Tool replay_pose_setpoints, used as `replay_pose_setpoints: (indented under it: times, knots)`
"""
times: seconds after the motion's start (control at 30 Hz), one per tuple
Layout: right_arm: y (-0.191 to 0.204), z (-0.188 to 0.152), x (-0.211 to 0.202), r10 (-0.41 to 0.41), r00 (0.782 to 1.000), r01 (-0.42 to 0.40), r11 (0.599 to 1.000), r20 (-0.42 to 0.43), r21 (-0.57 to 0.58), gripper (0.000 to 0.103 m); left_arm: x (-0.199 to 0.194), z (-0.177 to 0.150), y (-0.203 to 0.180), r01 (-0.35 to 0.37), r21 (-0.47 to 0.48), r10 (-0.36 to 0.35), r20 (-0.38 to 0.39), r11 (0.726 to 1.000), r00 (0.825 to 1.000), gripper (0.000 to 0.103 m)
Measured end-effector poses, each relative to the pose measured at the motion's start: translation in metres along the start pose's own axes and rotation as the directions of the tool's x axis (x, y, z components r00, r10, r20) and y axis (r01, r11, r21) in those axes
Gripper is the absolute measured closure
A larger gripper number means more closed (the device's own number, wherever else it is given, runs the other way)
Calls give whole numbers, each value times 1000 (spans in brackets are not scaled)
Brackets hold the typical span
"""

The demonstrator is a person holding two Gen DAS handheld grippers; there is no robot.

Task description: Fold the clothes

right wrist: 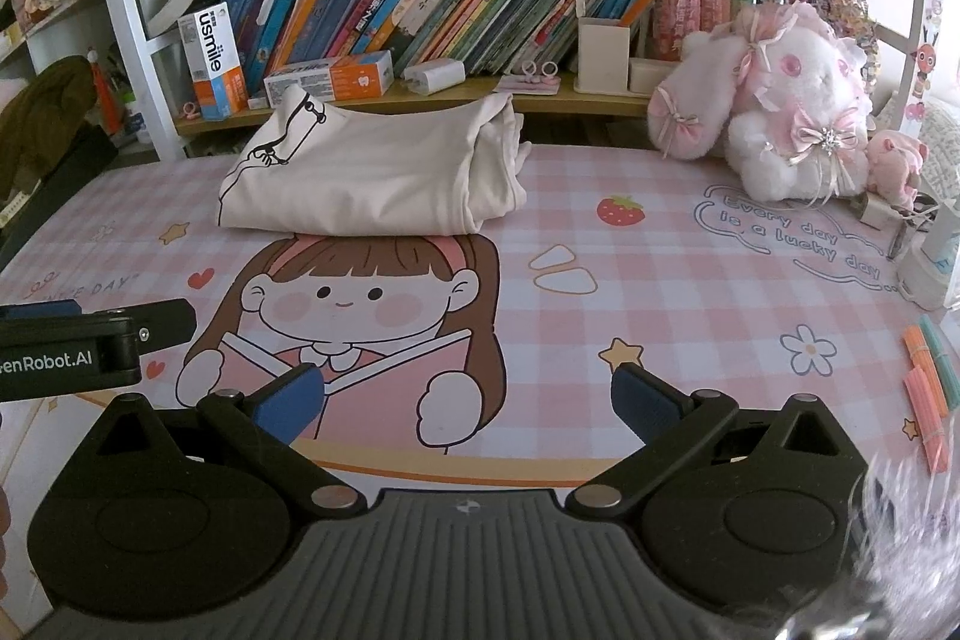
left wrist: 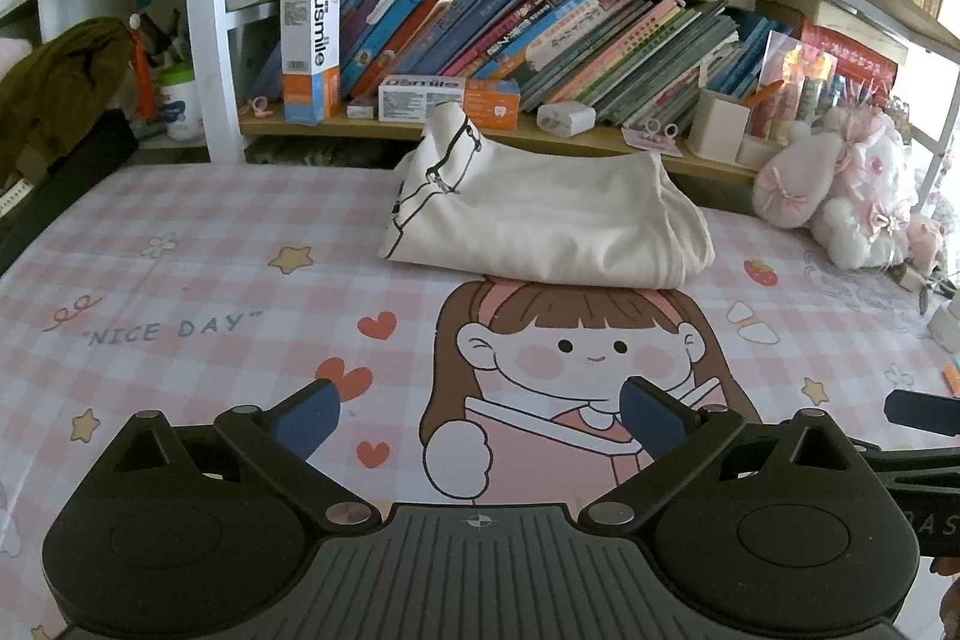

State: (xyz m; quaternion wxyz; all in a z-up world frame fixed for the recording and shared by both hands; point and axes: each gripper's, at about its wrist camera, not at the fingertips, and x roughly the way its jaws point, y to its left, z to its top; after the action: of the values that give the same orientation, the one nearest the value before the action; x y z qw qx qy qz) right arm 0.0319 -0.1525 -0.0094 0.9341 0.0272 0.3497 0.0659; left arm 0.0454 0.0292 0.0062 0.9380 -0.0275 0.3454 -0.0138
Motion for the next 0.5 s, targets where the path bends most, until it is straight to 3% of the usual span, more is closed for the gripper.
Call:
replay_pose_setpoints:
  times: [0.5]
  knots:
    - [1,0,1,4,1000,-4,1000,-5,-1,0,0,1,2,26,-8,-26,-2,1000,1000,0]
